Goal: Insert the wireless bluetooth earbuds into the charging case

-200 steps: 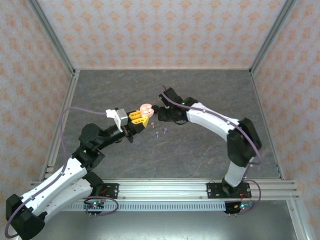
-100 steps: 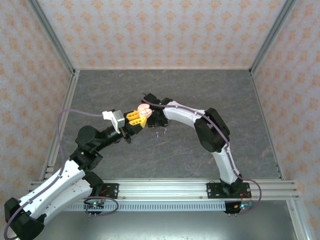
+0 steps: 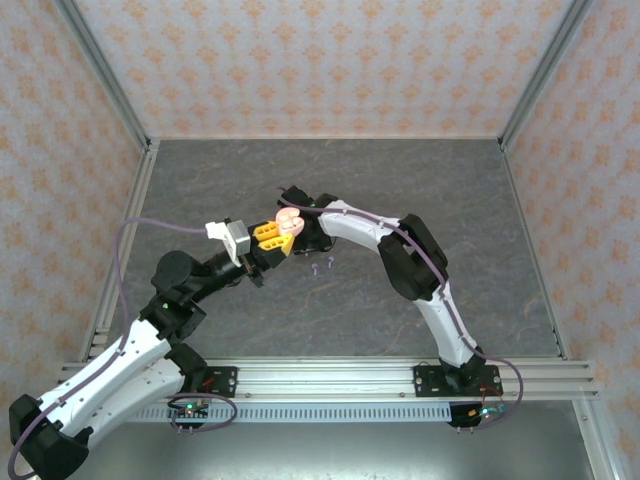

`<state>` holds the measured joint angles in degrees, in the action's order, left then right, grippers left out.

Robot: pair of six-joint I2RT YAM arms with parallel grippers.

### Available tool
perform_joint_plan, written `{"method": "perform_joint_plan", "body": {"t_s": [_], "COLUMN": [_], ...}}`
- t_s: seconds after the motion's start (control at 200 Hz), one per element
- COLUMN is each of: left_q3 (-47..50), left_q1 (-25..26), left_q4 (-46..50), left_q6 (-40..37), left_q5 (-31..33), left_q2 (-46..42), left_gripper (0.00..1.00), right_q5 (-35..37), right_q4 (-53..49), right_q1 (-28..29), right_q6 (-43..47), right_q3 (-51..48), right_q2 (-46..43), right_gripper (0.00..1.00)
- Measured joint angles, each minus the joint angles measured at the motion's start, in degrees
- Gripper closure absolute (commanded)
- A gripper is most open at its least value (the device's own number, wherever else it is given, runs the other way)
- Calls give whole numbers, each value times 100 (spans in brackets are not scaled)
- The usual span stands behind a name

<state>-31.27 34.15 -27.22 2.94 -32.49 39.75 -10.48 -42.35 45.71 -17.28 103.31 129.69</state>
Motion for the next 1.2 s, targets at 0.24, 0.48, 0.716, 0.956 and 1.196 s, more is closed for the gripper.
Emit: {"method": "perform_joint_plan", "body": {"t_s": [0.24, 0.48, 0.716, 0.956, 1.196], "left_q3": [0, 0, 0, 0, 0], "left_q1": [0, 0, 0, 0, 0], "left_q4": [59, 81, 81, 76, -20], "left_q6": [-2, -2, 0, 4, 63], "left_q5": [2, 4, 24, 22, 15], "left_q2": [26, 28, 94, 166, 435], "left_gripper": [100, 100, 100, 100, 100], "right_q5": [118, 164, 212, 149, 227], "right_q4": [-188, -179, 413, 1220, 1838], "right_q1": [28, 28, 20, -284, -590], "right_q6": [94, 107, 168, 168, 299], "right_q3": [157, 133, -619, -2179, -3259], "right_q2": [96, 81, -380, -2028, -4280], "right_gripper": [76, 80, 81, 81, 81]}}
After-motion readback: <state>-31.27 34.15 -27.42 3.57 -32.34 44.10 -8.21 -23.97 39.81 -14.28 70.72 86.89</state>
